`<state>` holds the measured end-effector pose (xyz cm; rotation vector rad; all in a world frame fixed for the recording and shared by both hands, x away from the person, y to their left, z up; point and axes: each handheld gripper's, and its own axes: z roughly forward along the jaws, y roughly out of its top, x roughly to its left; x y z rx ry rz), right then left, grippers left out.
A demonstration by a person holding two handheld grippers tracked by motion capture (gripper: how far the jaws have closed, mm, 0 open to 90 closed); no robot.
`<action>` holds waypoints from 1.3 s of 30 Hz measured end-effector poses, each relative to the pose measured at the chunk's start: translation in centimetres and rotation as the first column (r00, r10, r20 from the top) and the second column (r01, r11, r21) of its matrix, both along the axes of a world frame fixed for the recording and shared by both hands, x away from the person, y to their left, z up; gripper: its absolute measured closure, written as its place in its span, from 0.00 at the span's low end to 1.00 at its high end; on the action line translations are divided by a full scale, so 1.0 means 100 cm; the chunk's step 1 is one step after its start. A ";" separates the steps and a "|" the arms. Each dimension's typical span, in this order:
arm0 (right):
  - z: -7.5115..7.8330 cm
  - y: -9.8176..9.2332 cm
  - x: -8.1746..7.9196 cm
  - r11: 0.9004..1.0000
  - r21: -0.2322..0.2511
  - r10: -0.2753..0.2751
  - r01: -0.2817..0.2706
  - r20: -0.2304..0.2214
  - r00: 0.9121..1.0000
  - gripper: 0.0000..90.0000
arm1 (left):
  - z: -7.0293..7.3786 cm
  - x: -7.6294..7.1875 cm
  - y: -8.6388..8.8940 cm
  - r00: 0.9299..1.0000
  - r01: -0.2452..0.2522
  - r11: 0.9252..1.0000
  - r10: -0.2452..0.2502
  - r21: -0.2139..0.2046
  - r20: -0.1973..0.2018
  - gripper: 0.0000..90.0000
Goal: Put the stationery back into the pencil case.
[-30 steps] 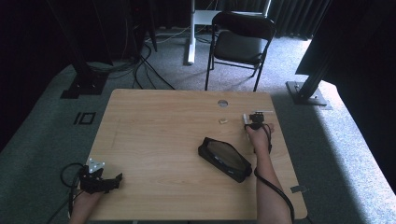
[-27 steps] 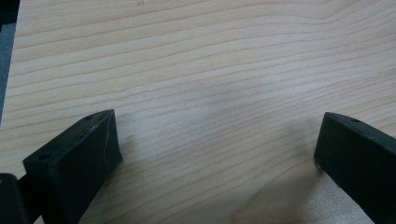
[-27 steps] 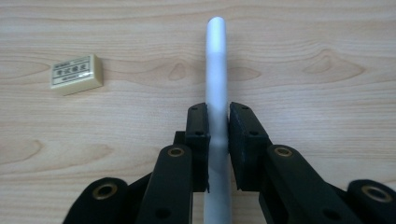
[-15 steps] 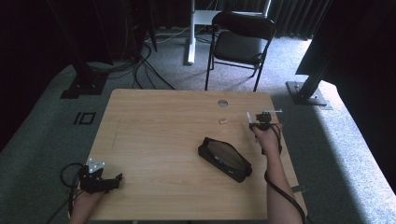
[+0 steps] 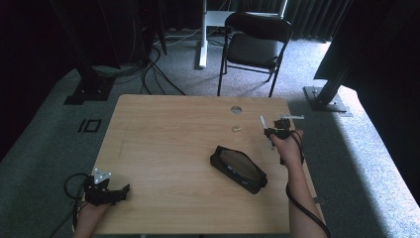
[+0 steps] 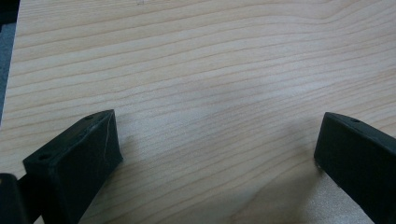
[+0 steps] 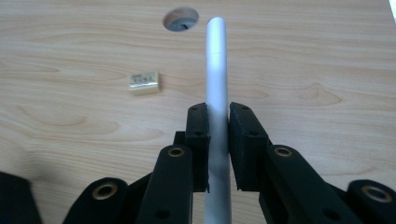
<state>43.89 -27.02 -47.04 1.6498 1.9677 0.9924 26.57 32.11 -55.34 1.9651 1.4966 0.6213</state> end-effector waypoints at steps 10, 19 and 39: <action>0.018 0.006 -0.016 0.997 0.022 0.068 -0.069 0.033 0.997 0.87 | 0.000 0.000 0.000 1.000 0.000 1.000 0.000 0.000 0.000 0.01; 0.030 0.017 -0.031 0.984 0.052 0.165 -0.168 0.055 0.985 0.87 | 0.000 0.000 0.000 1.000 0.000 1.000 0.000 0.000 0.000 0.01; 0.051 0.045 -0.063 0.890 0.020 0.450 -0.455 0.120 0.885 0.87 | 0.000 0.000 0.000 1.000 0.000 1.000 0.000 0.000 0.000 0.01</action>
